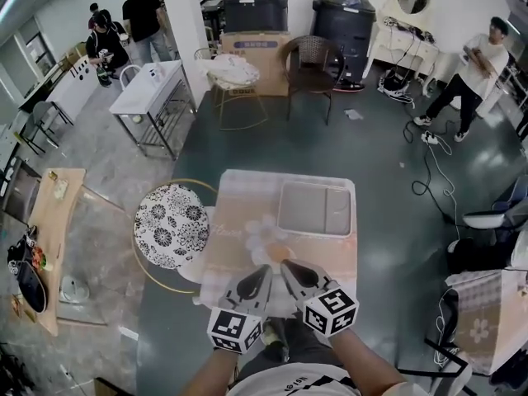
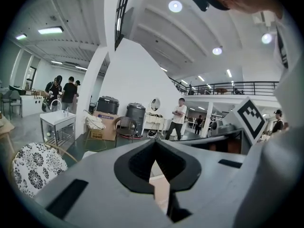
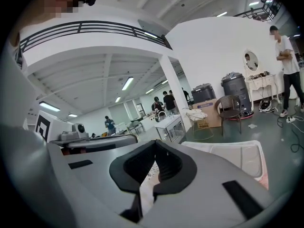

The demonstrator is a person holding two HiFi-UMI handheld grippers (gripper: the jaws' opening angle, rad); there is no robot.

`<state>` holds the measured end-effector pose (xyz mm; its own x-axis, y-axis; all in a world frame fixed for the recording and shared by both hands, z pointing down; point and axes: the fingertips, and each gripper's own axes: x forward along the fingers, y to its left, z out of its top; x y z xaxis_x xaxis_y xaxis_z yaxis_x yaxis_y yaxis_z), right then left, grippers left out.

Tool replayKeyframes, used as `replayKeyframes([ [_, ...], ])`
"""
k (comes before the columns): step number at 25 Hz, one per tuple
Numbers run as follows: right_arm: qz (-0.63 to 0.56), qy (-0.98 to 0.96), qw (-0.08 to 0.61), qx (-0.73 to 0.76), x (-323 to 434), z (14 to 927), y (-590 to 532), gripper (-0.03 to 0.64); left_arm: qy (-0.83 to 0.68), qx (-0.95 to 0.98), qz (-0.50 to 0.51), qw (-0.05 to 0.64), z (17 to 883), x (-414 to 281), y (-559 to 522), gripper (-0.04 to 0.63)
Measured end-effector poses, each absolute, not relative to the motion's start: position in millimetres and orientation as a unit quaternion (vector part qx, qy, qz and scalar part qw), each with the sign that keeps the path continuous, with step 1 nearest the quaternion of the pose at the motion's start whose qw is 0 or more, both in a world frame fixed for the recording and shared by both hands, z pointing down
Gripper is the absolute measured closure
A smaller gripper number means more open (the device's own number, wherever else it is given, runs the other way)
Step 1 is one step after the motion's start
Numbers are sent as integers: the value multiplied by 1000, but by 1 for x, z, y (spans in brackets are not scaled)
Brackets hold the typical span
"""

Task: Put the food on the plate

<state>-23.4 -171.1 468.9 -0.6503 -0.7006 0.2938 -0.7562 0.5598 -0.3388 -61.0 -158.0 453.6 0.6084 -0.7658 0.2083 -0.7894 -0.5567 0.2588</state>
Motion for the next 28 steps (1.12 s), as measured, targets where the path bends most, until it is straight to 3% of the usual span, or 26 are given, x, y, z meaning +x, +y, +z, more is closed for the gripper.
replayKeyframes([
  [12,189,-893,9,409,-16,397,-177,601,-432,889,0,151,394,-52,-159,589],
  [28,162,-908,5,386,-26,372,-185,603,-461,878,-24,122,366,-66,-171,589],
])
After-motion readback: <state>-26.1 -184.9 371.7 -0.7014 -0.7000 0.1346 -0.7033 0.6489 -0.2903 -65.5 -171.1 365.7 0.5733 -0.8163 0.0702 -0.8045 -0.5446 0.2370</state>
